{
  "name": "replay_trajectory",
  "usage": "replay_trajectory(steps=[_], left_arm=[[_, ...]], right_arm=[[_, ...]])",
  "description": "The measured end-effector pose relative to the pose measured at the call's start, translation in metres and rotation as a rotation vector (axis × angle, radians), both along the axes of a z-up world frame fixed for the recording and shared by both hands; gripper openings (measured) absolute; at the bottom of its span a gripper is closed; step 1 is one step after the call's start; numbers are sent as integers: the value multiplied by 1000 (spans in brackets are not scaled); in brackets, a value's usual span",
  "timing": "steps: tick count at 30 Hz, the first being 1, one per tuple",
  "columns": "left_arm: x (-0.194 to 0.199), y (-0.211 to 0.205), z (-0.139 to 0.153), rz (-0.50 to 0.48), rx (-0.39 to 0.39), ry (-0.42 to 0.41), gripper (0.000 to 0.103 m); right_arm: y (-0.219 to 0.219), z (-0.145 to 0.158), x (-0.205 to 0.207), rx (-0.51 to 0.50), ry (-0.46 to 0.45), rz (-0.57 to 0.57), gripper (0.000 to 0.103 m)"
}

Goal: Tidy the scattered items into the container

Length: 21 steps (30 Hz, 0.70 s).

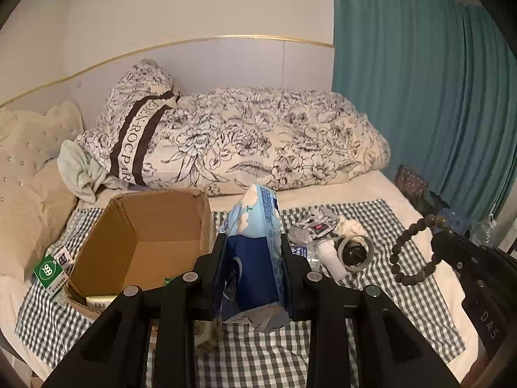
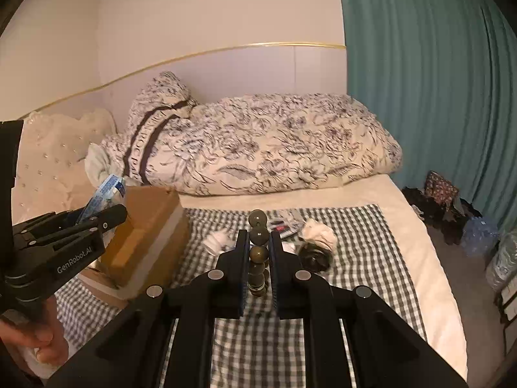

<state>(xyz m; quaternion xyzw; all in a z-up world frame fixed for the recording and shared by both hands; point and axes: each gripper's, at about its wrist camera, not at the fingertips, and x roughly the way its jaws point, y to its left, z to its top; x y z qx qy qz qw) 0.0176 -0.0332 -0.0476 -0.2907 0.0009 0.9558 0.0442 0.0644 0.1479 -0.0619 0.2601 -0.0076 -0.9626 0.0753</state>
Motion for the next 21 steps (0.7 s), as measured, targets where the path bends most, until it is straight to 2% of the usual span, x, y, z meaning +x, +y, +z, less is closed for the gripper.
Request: replay_trajectory(steps=[21], left_arm=[[5,-54,23,57,-37,34,29]], right_arm=[[-53,27,-3,-31,47,100,11]])
